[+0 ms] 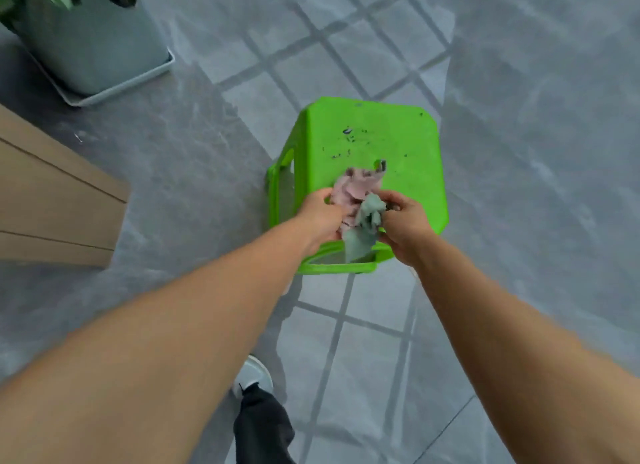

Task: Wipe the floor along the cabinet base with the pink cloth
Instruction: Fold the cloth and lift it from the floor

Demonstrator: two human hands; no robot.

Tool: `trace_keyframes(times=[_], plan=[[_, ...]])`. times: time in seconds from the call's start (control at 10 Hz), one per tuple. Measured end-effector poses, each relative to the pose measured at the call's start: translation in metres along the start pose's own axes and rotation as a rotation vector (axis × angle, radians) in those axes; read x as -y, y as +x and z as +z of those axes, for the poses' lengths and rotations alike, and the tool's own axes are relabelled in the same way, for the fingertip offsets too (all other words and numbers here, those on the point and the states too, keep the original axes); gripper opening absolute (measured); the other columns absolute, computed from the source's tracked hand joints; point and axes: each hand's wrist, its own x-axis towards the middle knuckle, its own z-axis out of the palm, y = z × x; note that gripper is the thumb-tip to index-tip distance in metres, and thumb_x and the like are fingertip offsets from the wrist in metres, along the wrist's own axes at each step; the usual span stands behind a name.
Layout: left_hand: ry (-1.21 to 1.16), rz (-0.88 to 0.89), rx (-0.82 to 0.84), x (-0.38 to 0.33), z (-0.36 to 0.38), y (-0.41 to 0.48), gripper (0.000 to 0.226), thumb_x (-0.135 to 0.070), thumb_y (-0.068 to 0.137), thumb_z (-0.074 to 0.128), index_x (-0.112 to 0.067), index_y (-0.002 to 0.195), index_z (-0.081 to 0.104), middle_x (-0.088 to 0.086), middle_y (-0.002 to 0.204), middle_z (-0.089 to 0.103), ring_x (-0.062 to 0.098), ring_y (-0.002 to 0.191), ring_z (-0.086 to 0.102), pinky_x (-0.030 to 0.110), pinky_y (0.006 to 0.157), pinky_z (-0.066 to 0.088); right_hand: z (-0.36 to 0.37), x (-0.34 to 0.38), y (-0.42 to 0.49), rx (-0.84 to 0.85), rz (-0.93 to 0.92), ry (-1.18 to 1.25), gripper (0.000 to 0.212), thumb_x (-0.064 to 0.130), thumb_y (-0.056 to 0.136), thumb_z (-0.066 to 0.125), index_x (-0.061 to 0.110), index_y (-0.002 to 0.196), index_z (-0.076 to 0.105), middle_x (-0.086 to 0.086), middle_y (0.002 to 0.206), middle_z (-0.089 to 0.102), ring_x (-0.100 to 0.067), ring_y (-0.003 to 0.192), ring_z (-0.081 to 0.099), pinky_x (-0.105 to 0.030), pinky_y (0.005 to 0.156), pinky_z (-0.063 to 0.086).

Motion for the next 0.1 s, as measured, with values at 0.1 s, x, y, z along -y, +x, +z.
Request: trace_keyframes(times=[0.1], plan=[[-0.021, -0.014, -0.036, 0.0048, 0.0097, -0.0169, 0.063, 0.002, 0.090, 0.060, -0.014, 0.146, 0.037, 0.005, 0.115, 0.059, 0.026, 0.093, 0.061, 0.041, 0.071, 0.054, -0.0280, 0.0110, -0.0197, 0.089, 0.117, -0.014, 0.071, -0.018, 0.086, 0.033, 0.029, 0.136, 0.050, 0.002, 0.116, 0.059, -0.016, 0.080, 0.061, -0.037, 0.069, 0.049]])
